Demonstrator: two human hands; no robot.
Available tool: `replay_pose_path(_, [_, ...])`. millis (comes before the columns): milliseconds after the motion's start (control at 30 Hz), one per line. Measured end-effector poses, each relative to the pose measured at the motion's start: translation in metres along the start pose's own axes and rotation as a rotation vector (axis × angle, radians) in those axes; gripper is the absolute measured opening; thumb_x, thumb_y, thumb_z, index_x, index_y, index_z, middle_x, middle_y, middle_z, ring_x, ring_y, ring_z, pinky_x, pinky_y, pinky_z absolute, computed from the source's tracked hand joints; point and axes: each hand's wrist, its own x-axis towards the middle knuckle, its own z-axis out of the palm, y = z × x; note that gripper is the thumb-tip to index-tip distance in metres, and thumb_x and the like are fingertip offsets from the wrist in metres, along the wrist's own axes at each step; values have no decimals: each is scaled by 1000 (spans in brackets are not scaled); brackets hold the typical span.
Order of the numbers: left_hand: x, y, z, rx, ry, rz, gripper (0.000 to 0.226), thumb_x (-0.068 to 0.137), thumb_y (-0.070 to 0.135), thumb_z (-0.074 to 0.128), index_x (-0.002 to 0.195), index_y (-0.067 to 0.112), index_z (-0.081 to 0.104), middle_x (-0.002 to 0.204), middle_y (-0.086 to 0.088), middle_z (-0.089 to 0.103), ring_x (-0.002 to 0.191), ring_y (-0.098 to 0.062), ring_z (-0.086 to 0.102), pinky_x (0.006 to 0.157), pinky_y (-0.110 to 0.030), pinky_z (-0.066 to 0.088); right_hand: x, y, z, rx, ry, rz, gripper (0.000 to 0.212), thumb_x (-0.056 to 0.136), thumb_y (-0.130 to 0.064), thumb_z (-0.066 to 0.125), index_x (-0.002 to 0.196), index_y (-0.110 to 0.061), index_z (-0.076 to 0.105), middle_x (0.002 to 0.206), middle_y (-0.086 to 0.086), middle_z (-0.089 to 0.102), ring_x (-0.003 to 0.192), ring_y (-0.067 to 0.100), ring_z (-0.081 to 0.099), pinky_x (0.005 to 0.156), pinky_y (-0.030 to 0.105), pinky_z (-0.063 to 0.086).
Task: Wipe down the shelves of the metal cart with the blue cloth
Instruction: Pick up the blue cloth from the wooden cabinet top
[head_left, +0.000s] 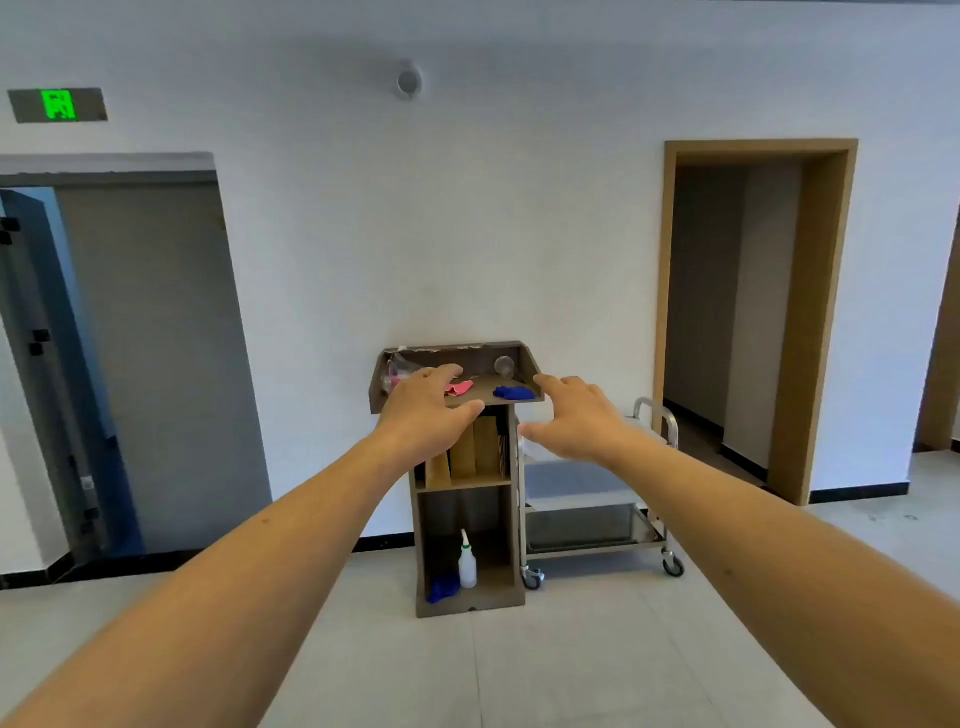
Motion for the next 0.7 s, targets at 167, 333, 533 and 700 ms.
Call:
replay_pose_path(167, [30, -6, 35, 67, -29, -16, 62, 91, 50, 62, 146, 28, 42, 151, 1, 45, 136, -24, 42, 106, -42, 44, 35, 28, 15, 2, 0, 11, 75, 90, -49, 65, 152, -23, 33, 151, 10, 42, 135, 33, 38, 106, 48, 38])
replay_pose_path(333, [83, -10, 79, 127, -11, -10, 64, 88, 52, 61, 145, 29, 43, 150, 2, 45, 137, -23, 41, 107, -41, 42, 87, 73, 26, 12, 12, -3, 77, 88, -52, 65, 152, -24, 33, 151, 8, 43, 135, 33, 39, 106, 48, 39])
replay_pose_path(533, [159, -6, 141, 163, -40, -56, 67, 86, 53, 60, 146, 30, 41, 150, 2, 45, 137, -23, 41, 107, -42, 42, 152, 141, 26, -11, -32, -12, 74, 91, -49, 65, 152, -23, 32, 150, 10, 42, 135, 33, 38, 106, 47, 39])
replay_pose_path(700, [212, -4, 188, 140, -42, -87, 67, 85, 55, 59, 145, 31, 43, 149, 3, 46, 136, -22, 41, 106, -43, 43, 200, 191, 24, -79, -69, -37, 73, 93, -47, 63, 153, -23, 30, 150, 12, 41, 136, 35, 37, 107, 48, 39])
